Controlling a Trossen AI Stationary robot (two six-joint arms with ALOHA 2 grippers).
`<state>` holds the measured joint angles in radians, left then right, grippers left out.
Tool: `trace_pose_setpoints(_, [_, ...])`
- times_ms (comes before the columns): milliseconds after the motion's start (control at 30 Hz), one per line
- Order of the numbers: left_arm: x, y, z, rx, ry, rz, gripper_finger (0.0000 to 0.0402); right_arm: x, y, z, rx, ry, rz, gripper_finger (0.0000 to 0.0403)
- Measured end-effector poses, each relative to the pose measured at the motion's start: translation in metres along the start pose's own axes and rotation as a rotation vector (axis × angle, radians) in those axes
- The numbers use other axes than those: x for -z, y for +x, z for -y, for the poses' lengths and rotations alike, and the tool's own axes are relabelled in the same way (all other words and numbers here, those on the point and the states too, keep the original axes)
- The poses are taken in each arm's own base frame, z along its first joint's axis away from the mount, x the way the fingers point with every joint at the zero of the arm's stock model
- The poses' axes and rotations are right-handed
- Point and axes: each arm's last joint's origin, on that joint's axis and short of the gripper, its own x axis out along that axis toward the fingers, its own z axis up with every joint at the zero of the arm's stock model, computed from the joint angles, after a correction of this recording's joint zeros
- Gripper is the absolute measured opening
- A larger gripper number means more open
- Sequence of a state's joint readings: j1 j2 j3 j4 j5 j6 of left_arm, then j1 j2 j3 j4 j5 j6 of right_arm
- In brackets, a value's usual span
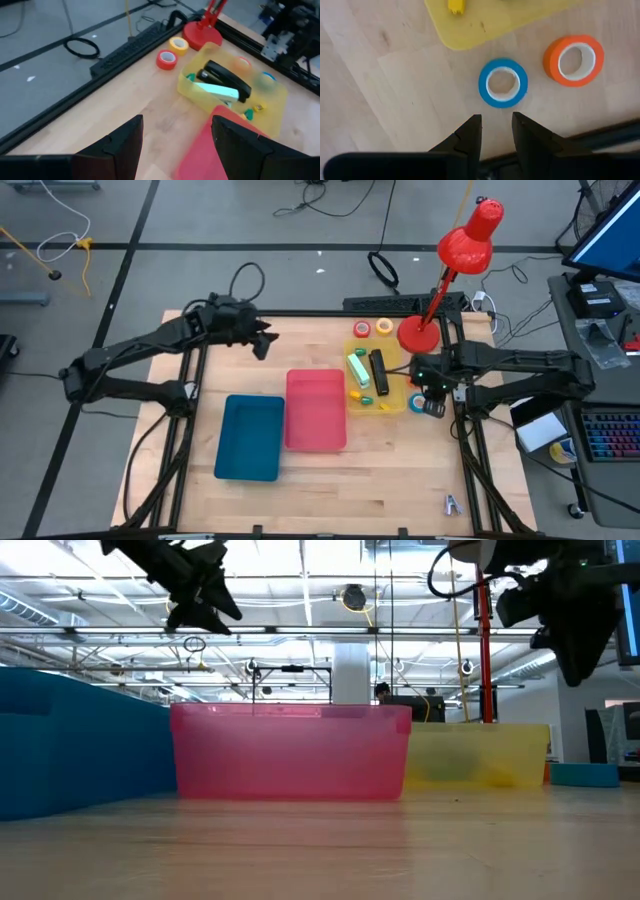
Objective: Pick and place Stapler, Stapler remover, tape
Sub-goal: Put the blue tape into the blue bin
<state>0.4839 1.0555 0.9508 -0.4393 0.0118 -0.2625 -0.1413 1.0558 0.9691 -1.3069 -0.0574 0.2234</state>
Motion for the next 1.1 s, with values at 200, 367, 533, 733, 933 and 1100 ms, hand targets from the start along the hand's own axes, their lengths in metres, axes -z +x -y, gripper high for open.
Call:
trace_pose_setpoints(200, [0.005,-0.012,-0.002,-0.028,-0.007,0.033,0.0234,-0.002,0.000,0.000,-0.005,-0.001,0.023,0.0100])
trace_pose_setpoints(367, [0.005,-0.014,-0.002,-0.031,0.003,0.039,0.0235,0.001,0.009,0.000,-0.017,0.003,0.013,0.0101])
trace_pose_setpoints(533, [0.005,-0.014,-0.002,-0.031,0.015,0.038,0.0234,0.002,0.026,0.000,-0.068,0.014,0.019,0.0101])
trace_pose_setpoints(733, [0.005,-0.014,-0.002,-0.031,0.016,0.038,0.0235,0.003,0.044,0.000,-0.123,0.022,0.025,0.0101])
trace_pose_setpoints(933, [0.005,-0.014,-0.002,-0.031,0.016,0.039,0.0235,0.007,0.055,0.001,-0.133,0.029,0.008,0.0101])
trace_pose_setpoints(1100, [0.005,-0.013,-0.002,-0.030,0.018,0.038,0.0234,0.008,0.062,0.002,-0.132,0.056,0.011,0.0110])
